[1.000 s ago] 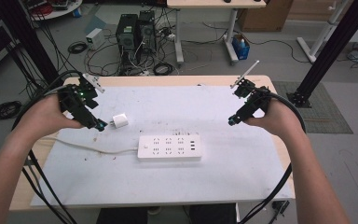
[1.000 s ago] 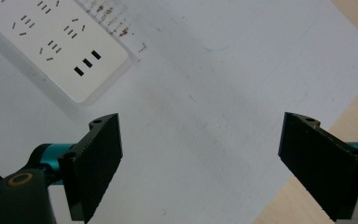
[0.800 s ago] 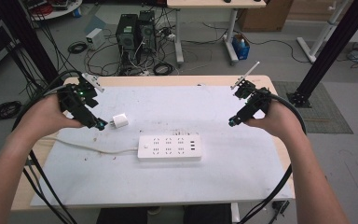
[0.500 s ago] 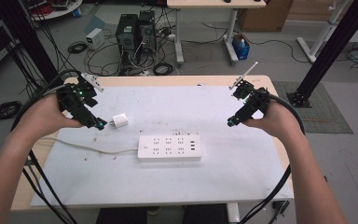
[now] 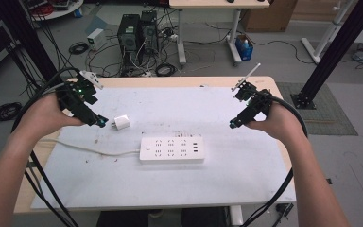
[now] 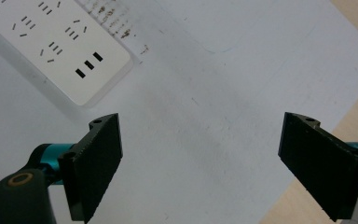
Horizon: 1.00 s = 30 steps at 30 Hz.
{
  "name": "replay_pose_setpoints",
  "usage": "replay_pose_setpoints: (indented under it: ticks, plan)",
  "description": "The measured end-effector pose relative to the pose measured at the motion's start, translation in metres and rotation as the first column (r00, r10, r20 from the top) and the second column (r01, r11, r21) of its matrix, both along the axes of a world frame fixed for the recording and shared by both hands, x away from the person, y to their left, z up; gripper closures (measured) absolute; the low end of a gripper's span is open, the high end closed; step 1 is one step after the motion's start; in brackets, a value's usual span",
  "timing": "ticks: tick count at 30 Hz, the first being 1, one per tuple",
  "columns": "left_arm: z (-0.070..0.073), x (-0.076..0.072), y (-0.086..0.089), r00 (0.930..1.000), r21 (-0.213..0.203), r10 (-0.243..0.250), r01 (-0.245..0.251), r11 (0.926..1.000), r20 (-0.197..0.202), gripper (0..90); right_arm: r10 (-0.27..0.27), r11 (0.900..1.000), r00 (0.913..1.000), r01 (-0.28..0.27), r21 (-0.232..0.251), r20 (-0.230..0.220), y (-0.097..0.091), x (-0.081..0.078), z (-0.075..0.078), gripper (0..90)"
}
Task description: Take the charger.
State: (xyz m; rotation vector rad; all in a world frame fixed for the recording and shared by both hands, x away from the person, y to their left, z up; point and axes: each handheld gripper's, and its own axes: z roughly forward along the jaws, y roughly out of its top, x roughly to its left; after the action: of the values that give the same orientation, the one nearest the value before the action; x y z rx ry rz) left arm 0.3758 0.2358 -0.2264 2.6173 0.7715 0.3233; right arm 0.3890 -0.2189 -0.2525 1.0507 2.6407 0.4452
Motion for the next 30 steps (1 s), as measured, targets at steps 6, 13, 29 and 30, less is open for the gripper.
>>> replay_pose_setpoints:
  ticks: [6,13,29,30]
  plan:
    - [-0.002,0.009,0.002,0.9995,-0.018,0.025,-0.024,0.9995,0.021,16.5,-0.007,1.0,1.0,0.007,-0.004,-0.003,0.0,0.001,-0.002,12.9]
    - [-0.008,0.024,0.005,0.9984,-0.02,0.055,-0.055,0.9983,0.015,16.5,-0.016,0.9999,0.9999,0.016,0.007,0.004,-0.002,-0.001,-0.001,12.9]
    - [-0.047,0.062,-0.006,0.9985,0.051,-0.015,0.017,0.9985,-0.053,16.5,-0.018,0.9997,0.9998,0.018,0.015,-0.009,-0.004,0.004,-0.008,12.9]
    - [-0.05,0.063,-0.006,0.9985,0.047,-0.021,0.024,0.9986,-0.051,16.5,-0.018,0.9997,0.9998,0.018,0.015,-0.009,-0.004,0.004,-0.008,12.9]
